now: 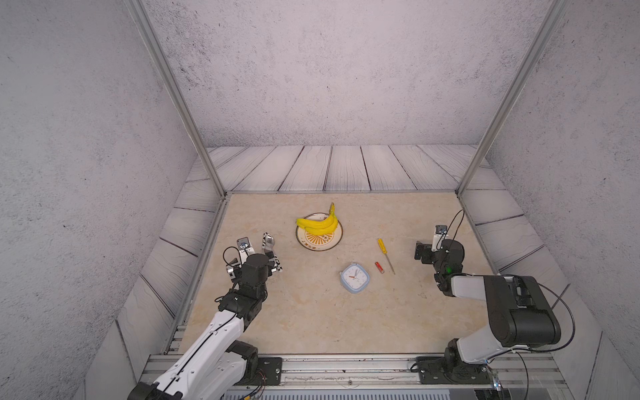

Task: Remove the battery from the alarm
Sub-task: Reset both arms

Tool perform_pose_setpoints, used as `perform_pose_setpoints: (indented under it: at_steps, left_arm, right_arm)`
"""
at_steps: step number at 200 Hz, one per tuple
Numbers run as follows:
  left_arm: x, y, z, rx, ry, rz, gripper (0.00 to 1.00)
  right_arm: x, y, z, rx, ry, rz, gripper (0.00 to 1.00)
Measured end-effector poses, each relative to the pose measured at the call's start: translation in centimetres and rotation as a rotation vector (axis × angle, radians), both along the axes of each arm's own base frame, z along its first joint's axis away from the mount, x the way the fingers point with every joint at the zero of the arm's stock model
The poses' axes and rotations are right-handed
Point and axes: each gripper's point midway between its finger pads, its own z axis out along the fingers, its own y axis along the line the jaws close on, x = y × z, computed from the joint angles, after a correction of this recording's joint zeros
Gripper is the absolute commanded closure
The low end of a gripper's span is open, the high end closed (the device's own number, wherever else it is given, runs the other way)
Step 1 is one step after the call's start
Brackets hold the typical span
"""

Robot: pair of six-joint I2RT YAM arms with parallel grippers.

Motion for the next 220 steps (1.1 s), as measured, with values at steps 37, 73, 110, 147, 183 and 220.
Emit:
perform_pose_setpoints:
  at_steps: [37,73,110,147,183,220]
  left_arm:
    - [1.4,2.2,-1.3,0.061,0.043,0.066,0.01]
    - [3.1,4.5,-3.9,0.074,0.101,0.107,0.01]
    - [4.5,4.0,-5.3,0.079,0.126,0.035,0.01]
    - [6.6,2.8,-4.4,0.078,0.051,-0.068,0.01]
    - [7.4,2.1,-3.8,0.078,0.002,-0.128,0.01]
    - [7.1,3.5,-6.2,0.061,-0.022,-0.105,0.01]
  right_arm:
    - [0.0,0.0,-0.1,0.001,0.003,0.001,0.0]
    - [0.0,0.0,-0.1,0.001,0.003,0.001,0.0]
    - [0.0,0.0,-0.1,0.001,0.003,0.001,0.0]
    - [0.0,0.0,-0.1,0.001,0.003,0.001,0.0]
    - [0.0,0.0,-0.1,0.001,0.003,0.001,0.0]
    - [0.0,0.0,-0.1,0.001,0.003,0.001,0.0]
